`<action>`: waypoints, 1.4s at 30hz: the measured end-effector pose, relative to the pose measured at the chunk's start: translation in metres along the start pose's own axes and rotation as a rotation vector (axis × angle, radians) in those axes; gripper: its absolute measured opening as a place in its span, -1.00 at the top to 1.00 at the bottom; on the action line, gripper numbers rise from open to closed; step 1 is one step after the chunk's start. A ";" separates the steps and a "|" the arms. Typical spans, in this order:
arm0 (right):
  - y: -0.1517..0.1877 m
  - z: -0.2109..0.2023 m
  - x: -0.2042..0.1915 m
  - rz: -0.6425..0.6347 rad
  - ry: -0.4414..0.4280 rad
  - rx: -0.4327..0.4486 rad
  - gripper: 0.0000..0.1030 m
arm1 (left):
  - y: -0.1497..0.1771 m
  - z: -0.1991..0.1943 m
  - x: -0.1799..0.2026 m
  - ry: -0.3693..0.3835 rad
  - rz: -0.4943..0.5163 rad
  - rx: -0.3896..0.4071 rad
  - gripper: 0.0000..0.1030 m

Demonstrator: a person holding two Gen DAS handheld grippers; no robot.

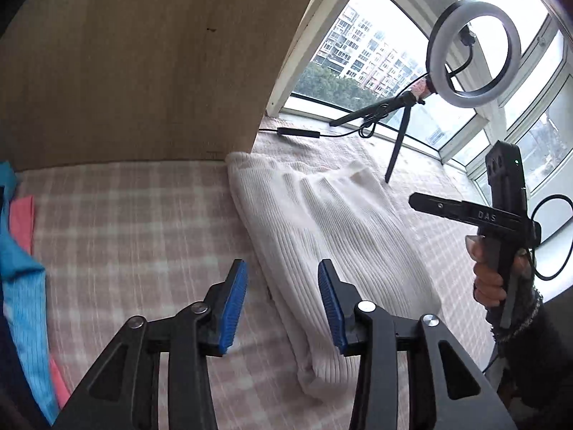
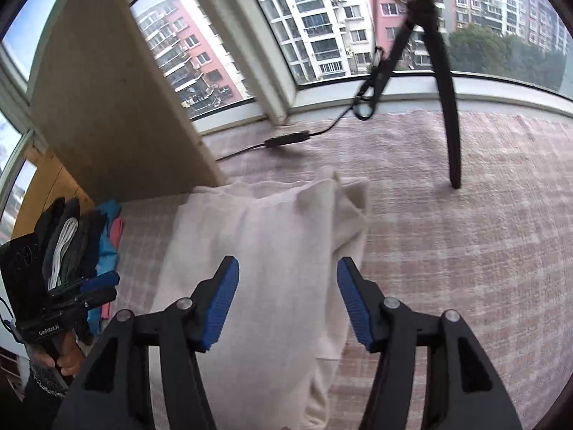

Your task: Fold clothes

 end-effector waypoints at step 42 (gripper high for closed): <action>-0.024 -0.093 -0.043 -0.202 -0.172 0.216 0.61 | -0.054 -0.063 0.073 0.041 0.212 0.194 0.58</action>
Point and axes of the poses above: each gripper's, at about its wrist camera, not at the fingertips, and z roughly the way its jaws point, x to its right, y to its underside, the point moved 5 cm from there along z, roughly the way its jaws point, and after that the axes turned 9 degrees about y, right-handed, at the moved point
